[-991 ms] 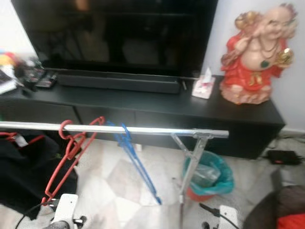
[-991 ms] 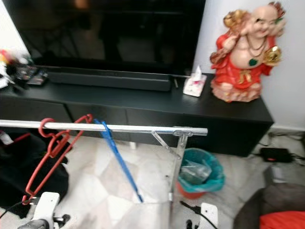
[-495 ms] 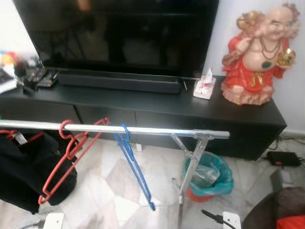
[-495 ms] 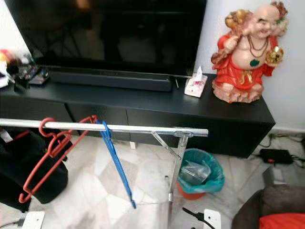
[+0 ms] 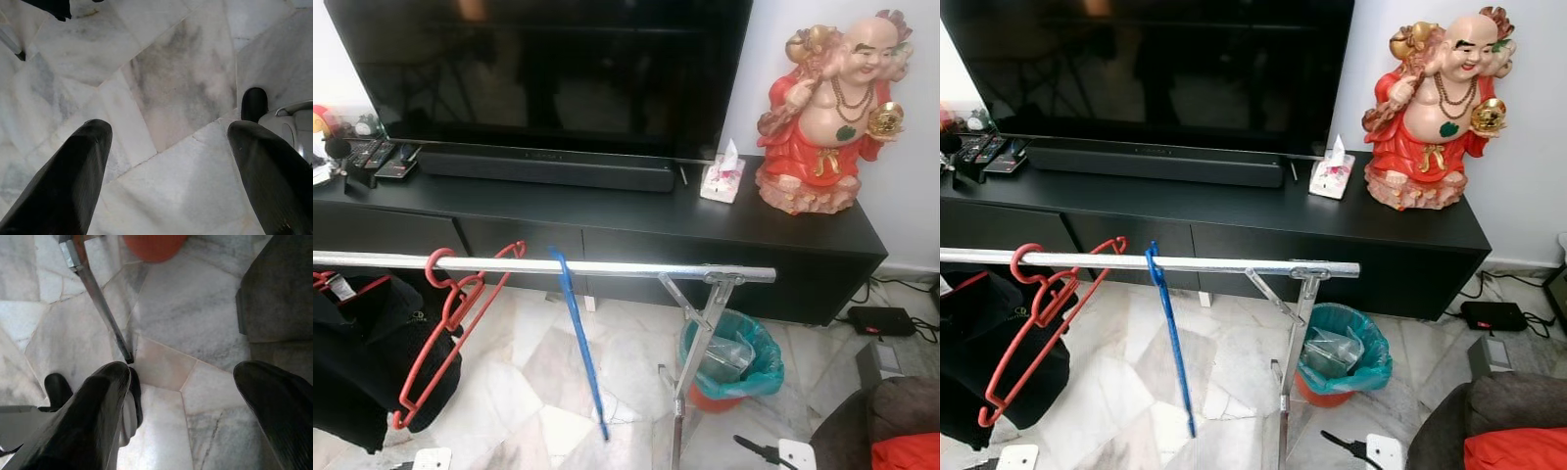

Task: Hang hanger

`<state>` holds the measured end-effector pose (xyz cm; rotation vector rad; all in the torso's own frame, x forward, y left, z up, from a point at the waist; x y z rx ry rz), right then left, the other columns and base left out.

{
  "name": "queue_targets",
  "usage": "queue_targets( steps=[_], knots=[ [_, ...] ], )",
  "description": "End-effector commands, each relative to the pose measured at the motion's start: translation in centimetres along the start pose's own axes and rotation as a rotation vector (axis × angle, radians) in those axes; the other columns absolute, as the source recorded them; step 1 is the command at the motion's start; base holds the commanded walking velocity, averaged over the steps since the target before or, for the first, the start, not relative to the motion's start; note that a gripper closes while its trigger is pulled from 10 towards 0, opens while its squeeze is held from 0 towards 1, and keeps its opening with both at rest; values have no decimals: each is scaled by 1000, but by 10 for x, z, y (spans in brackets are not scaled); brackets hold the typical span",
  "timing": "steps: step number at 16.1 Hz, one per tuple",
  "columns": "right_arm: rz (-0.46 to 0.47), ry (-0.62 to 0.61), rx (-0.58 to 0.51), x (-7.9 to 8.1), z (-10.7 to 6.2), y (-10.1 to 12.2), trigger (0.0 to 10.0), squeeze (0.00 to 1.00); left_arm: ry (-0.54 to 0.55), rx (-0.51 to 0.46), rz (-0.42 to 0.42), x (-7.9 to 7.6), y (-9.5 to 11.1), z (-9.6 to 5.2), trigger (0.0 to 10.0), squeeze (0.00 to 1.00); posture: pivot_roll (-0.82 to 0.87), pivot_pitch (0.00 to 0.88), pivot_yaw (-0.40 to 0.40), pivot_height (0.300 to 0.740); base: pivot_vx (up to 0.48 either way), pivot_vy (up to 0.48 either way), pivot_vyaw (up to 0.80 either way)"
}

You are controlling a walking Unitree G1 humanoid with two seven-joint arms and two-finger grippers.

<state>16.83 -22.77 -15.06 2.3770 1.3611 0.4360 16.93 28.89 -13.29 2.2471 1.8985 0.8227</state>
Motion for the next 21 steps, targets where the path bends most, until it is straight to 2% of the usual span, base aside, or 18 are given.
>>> queue_targets(
  steps=[1,6,10,18,21],
  knots=[
    [33,-16,-8,-6,0,1,10000,0,3,12,-2,-1,-3,0,10000,0,-74,0,-9,732,0,0,0],
    [39,-16,-4,-10,-1,-2,10000,0,-22,25,6,-14,-8,-1,10000,0,-88,0,-6,732,0,0,0],
    [35,-20,-5,-13,-2,-3,10000,0,-32,13,7,-19,-4,0,10000,0,-85,0,-11,732,0,0,0],
    [38,-16,-2,-10,-1,-4,10000,0,-40,1,26,-20,1,0,10000,0,-79,0,-1,732,0,0,0],
    [39,-12,-2,-9,-1,-4,10000,0,-43,-3,32,-20,3,0,10000,0,-76,0,-1,732,0,244,0]
  ],
)
Point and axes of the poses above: a point about 5 cm out from each wrist's last joint towards the gripper, its own z axis pointing out of the wrist towards the gripper, its own y axis along the axis of the wrist's last joint, x = y × z, the point moved 6 cm from there along z, pointing out of the wrist towards the gripper, and after that the axes turned 15 degrees about z, right-handed, at the moved point
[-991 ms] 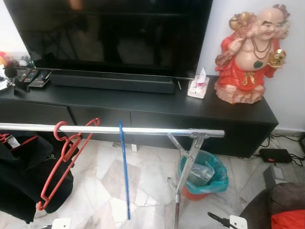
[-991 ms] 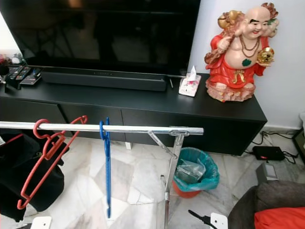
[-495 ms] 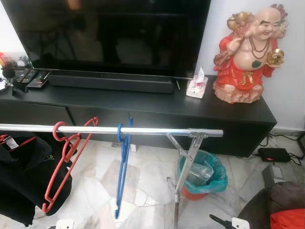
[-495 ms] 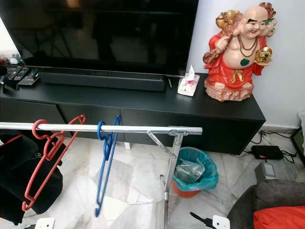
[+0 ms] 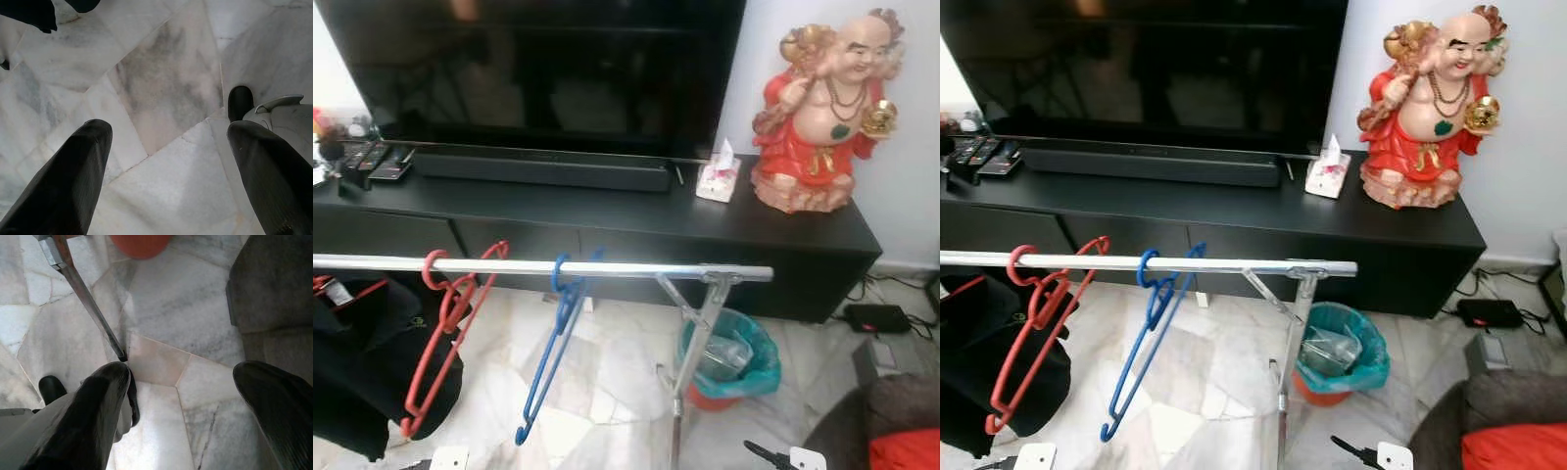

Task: Hang hanger

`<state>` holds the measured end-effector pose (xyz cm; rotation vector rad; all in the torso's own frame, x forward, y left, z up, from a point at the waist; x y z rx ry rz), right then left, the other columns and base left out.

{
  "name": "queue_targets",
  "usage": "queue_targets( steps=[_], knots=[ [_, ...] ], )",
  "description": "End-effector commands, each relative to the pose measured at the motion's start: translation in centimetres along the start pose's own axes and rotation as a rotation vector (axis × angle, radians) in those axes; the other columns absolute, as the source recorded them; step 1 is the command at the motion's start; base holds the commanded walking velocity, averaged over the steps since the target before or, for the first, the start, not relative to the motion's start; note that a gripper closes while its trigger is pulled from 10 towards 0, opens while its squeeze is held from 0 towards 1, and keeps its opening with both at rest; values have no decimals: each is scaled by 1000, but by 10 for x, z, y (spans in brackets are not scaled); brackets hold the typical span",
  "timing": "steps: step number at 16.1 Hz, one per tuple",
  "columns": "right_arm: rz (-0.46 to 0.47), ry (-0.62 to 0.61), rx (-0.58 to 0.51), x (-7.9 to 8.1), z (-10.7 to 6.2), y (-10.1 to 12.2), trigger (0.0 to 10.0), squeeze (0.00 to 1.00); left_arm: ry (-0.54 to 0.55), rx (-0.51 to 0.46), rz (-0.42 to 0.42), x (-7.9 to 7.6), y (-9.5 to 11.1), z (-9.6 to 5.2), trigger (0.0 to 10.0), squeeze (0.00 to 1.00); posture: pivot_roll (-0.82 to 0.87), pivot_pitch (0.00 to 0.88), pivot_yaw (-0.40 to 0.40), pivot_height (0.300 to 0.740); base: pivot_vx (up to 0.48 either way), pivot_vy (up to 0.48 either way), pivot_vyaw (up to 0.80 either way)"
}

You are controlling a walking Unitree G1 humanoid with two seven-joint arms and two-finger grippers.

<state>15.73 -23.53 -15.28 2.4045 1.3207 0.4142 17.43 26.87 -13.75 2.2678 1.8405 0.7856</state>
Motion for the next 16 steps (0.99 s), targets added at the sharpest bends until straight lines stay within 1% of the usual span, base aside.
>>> queue_targets(
  steps=[1,9,16],
  knots=[
    [9,10,-8,4,0,1,10000,0,-1,13,5,0,-4,0,10000,0,-76,0,1,732,0,334,0],
    [5,14,-9,5,0,2,10000,0,-7,24,15,-1,-9,-1,10000,0,-73,0,1,732,0,337,0],
    [7,15,-13,6,0,3,10000,0,-11,26,20,-2,-9,-1,10000,0,-73,0,3,732,0,332,0]
  ],
)
Point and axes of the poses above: a point about 5 cm out from each wrist's last joint towards the gripper, its own z axis pointing out of the wrist towards the gripper, its own y axis along the axis of the wrist's last joint, x = y × z, the point moved 6 cm from there along z, pointing out of the wrist towards the gripper, and after that the axes turned 15 degrees about z, right-handed, at the moved point
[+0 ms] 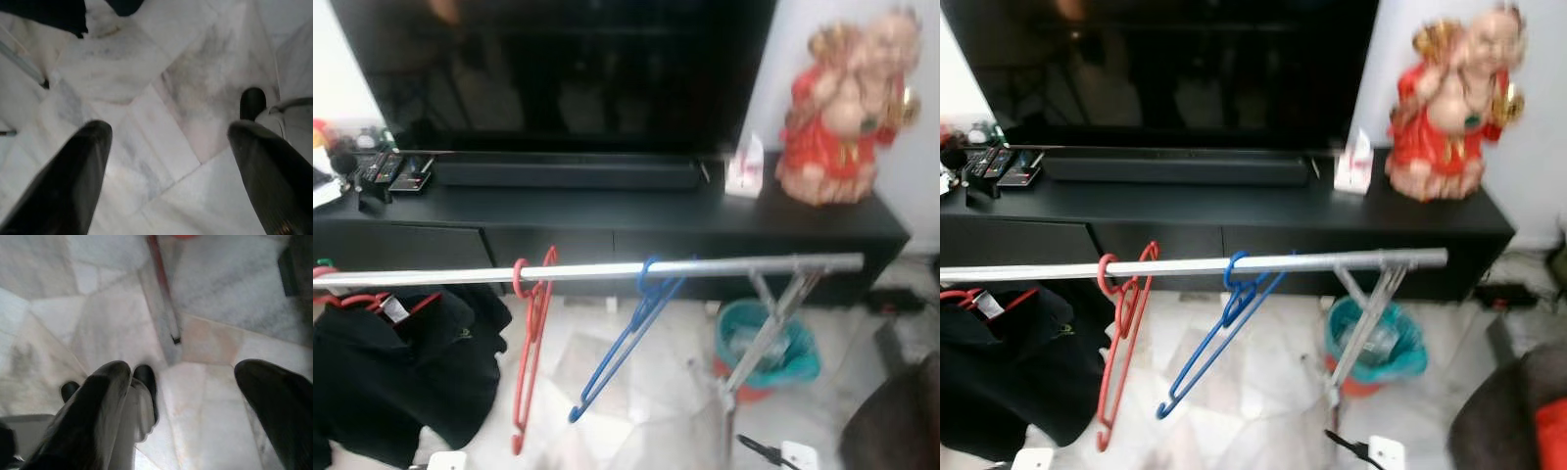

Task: Hang hanger

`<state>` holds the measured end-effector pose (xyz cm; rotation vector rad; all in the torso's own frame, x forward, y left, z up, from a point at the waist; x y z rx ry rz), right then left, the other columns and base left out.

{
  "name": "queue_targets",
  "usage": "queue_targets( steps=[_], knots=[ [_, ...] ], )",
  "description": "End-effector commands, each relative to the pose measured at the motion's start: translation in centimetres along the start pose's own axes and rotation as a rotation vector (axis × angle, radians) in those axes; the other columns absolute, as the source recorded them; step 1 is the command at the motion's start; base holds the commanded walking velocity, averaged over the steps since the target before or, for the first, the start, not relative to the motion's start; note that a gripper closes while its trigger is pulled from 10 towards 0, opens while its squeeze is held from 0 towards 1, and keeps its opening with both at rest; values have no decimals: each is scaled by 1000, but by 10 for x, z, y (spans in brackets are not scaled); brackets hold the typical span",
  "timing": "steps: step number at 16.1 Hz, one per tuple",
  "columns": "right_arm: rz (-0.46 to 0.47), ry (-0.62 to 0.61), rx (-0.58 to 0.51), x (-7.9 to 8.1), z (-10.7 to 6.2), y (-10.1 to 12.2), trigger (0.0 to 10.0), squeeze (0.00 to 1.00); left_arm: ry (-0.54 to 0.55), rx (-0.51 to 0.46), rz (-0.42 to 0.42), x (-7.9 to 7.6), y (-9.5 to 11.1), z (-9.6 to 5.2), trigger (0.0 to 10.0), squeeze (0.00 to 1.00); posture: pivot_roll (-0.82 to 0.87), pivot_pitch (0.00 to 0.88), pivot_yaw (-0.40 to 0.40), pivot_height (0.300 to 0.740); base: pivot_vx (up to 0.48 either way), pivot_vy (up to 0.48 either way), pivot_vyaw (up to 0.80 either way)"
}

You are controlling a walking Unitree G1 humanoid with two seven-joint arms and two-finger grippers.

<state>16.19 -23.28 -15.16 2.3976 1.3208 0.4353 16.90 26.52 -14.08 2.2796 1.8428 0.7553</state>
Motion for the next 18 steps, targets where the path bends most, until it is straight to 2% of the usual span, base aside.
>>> queue_targets(
  steps=[1,18],
  knots=[
    [7,3,-3,2,0,0,10000,0,4,12,17,3,-3,0,10000,0,-72,0,3,732,0,330,0],
    [10,8,-1,4,0,0,10000,0,-15,-1,61,0,-2,0,10000,0,-68,0,4,732,0,16,0]
  ],
)
Point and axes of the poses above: a point about 5 cm out from each wrist's last joint towards the gripper, its own z axis pointing out of the wrist towards the gripper, its own y axis along the axis of the wrist's last joint, x = y × z, the point moved 6 cm from there along z, pointing out of the wrist towards the gripper, and after that the axes turned 15 degrees about z, right-handed, at the moved point
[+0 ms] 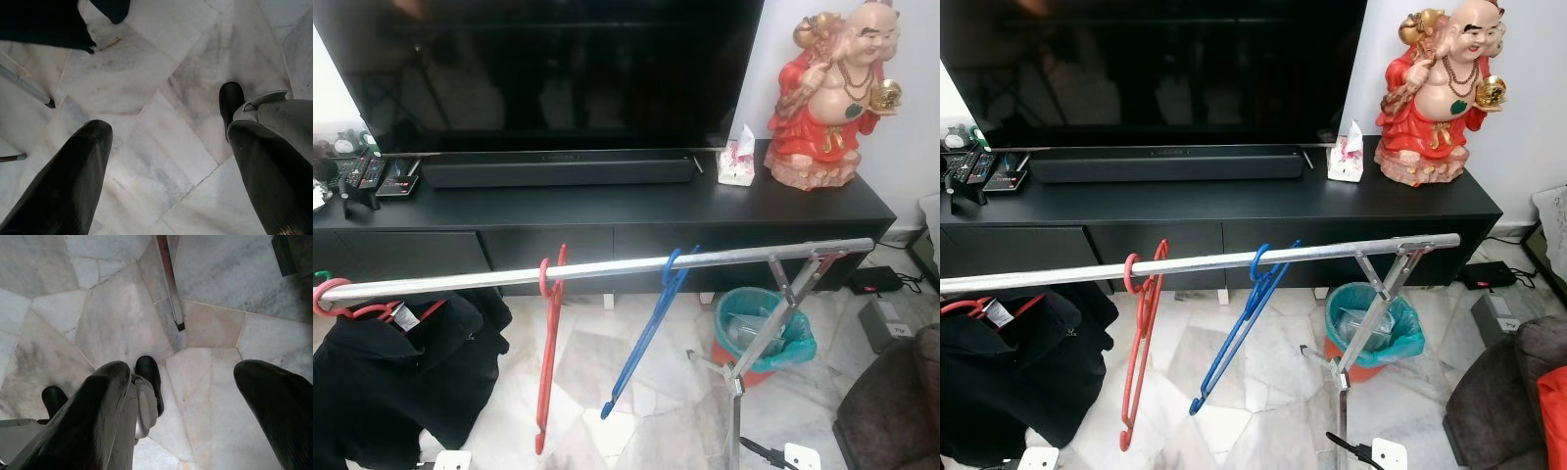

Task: Hang hanger

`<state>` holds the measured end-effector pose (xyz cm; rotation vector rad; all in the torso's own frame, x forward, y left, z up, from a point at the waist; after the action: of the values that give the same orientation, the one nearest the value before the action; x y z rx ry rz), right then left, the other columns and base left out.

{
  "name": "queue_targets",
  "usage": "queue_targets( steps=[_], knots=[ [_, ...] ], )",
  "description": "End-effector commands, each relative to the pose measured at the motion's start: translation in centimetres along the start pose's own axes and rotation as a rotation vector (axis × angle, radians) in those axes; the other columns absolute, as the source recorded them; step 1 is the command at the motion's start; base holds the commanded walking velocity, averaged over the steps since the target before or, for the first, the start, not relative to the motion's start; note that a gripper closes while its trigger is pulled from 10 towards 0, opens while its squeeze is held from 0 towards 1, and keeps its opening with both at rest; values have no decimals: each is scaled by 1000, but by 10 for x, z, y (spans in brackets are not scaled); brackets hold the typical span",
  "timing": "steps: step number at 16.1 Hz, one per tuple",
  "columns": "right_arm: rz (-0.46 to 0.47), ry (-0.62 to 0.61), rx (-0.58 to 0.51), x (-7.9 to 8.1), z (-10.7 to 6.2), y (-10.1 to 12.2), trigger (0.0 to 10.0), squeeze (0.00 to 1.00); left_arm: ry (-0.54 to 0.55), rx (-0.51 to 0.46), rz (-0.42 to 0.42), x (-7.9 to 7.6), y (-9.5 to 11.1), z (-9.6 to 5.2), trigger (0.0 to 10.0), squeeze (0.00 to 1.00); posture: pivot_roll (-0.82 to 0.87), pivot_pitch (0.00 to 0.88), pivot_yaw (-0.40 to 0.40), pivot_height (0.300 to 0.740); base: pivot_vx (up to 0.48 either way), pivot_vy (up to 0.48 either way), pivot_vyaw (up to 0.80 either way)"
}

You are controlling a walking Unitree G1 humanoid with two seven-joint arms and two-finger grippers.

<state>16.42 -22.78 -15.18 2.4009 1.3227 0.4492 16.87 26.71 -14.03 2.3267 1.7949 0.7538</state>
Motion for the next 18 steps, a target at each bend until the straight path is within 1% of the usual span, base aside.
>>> queue_targets(
  steps=[1,9,18],
  knots=[
    [7,-3,-2,-1,0,1,10000,0,-11,-1,20,-3,-1,0,10000,0,-69,0,4,732,0,0,0],
    [8,-1,-2,-1,0,1,10000,0,-13,-3,22,-3,-2,0,10000,0,-69,0,4,732,0,0,0],
    [5,0,-4,-1,0,2,10000,0,-11,2,18,0,-10,-2,10000,0,-68,0,2,732,0,0,0]
  ],
)
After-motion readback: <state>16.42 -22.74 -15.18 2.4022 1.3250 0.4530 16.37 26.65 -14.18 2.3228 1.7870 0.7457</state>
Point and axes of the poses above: a point about 5 cm out from each wrist's last joint towards the gripper, its own z axis pointing out of the wrist towards the gripper, its own y axis along the axis of the wrist's last joint, x = y × z, the point moved 6 cm from there along z, pointing out of the wrist towards the gripper, and after that the axes turned 15 degrees about z, right-handed, at the moved point
